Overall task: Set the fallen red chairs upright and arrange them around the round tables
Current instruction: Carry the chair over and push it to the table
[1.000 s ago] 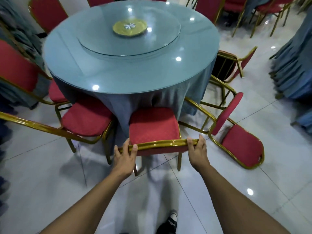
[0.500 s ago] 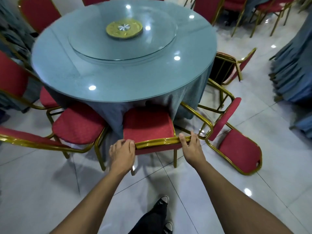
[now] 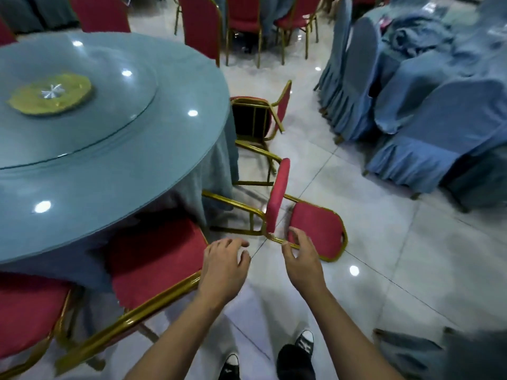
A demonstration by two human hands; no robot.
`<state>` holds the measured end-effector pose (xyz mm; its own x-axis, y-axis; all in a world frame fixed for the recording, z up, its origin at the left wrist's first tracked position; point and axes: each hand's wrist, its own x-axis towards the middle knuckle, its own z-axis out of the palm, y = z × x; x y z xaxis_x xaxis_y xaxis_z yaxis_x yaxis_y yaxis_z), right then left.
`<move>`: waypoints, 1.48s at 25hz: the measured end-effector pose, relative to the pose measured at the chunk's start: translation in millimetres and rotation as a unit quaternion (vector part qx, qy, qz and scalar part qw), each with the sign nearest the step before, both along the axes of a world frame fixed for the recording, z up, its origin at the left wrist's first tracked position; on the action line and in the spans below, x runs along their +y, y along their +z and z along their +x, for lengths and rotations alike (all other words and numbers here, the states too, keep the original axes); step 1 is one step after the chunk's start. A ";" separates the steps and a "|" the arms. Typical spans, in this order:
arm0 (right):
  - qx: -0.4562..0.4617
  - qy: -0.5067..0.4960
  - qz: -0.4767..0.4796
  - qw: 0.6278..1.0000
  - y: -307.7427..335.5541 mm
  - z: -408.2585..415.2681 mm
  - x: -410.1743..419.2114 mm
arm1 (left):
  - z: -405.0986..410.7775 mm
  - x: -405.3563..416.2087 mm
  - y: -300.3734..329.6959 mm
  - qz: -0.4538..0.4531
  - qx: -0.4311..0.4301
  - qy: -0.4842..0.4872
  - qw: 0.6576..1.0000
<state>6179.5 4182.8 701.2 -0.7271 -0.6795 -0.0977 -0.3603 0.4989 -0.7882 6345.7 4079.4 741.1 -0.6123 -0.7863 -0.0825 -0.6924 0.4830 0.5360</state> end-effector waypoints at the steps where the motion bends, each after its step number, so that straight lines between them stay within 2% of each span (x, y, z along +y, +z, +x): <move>1: 0.005 -0.018 -0.005 1.000 1.7 -21.8 7.2 | -24.2 2.9 -0.3 0.003 0.008 -0.017 1.000; 6: -0.013 -0.086 -0.020 0.996 5.6 -146.9 42.7 | -163.7 26.8 -3.5 0.015 0.056 -0.059 0.997; 14: 0.000 -0.061 -0.027 0.998 11.9 -337.0 47.5 | -342.0 53.9 -1.8 0.035 0.096 -0.017 0.995; 20: -0.023 0.008 -0.028 0.999 4.4 -435.5 1.9 | -432.3 17.3 -8.6 0.039 0.108 0.056 0.992; 27: 0.056 0.123 0.042 0.990 9.7 -539.8 -66.8 | -553.4 -45.7 -17.0 0.065 0.125 0.096 0.985; 31: 0.045 0.146 0.057 0.987 7.9 -585.8 -96.9 | -602.9 -66.3 -21.5 0.068 0.116 0.110 0.985; 37: 0.051 0.265 0.102 0.957 -13.6 -651.2 -147.4 | -654.4 -78.0 -46.4 0.082 0.106 0.208 0.969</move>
